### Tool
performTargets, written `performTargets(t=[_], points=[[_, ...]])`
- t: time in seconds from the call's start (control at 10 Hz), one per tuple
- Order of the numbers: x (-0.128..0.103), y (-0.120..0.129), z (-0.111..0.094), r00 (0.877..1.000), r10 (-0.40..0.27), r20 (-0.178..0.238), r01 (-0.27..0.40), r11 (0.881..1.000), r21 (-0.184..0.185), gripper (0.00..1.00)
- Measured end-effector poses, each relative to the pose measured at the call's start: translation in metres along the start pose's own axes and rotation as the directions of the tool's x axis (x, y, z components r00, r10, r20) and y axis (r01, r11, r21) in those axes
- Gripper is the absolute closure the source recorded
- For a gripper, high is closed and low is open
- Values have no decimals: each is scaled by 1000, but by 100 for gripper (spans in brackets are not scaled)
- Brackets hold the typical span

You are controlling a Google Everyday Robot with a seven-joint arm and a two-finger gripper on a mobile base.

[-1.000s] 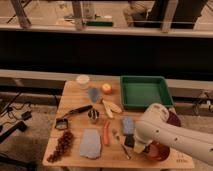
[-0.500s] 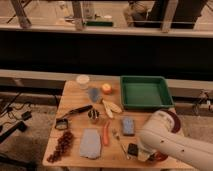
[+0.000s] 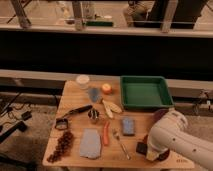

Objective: Wipe red bowl with eraser

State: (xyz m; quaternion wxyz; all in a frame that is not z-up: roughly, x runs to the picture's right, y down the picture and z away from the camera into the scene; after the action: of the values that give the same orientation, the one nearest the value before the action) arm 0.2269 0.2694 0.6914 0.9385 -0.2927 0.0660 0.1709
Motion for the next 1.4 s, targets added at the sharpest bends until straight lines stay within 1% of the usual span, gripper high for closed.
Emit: performTargets(t=[0.1, 0.3, 0.4, 0.6, 0.7, 0.8, 0.9, 1.0, 1.2, 1.3, 1.4], points=[[0, -10, 0, 1000, 11, -4, -11, 1000, 3, 90], [12, -31, 1, 999, 47, -26, -46, 999, 16, 90], [12, -49, 3, 997, 60, -40, -59, 998, 28, 90], [11, -67, 4, 996, 65, -56, -63, 997, 41, 90], [10, -67, 3, 996, 62, -57, -60, 997, 41, 90], [3, -60, 2, 997, 42, -57, -40, 998, 38, 90], [-6, -50, 2, 998, 26, -54, -24, 999, 34, 90], [-14, -34, 1, 999, 8, -46, -7, 999, 31, 90], [-14, -13, -2, 1000, -9, -30, 10, 1000, 25, 90], [-11, -9, -4, 1000, -12, -23, 12, 1000, 24, 90], [-10, -9, -8, 1000, -17, -17, 18, 999, 28, 90]])
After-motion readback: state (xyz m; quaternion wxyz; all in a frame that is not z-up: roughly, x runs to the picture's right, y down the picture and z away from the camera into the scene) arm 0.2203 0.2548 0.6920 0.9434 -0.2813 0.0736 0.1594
